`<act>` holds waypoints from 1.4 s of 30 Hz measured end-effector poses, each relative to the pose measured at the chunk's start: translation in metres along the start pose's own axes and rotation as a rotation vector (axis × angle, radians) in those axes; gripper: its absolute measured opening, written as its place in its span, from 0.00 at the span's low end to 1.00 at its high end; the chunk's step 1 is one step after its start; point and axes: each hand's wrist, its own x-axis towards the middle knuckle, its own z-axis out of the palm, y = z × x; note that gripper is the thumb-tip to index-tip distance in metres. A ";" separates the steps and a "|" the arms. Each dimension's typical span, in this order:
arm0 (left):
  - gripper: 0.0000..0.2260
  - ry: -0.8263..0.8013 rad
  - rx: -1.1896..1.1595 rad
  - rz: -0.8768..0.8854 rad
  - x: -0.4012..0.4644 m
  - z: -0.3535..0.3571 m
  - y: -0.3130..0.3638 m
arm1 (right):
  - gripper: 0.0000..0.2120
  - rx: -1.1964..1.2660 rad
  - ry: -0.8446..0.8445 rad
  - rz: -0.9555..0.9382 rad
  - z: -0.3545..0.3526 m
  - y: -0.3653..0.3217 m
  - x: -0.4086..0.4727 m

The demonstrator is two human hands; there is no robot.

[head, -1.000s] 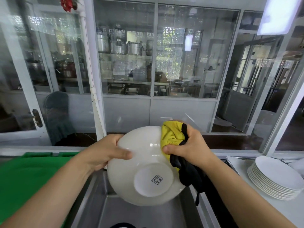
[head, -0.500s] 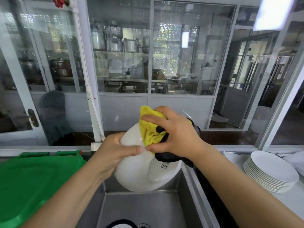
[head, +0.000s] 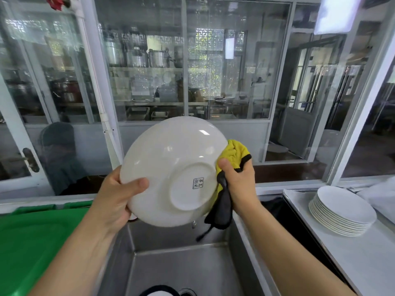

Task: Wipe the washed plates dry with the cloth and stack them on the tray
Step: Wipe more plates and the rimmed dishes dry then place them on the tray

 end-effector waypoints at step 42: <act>0.22 0.264 -0.285 -0.113 -0.002 0.013 -0.009 | 0.27 -0.750 -0.017 -0.429 -0.003 0.019 -0.024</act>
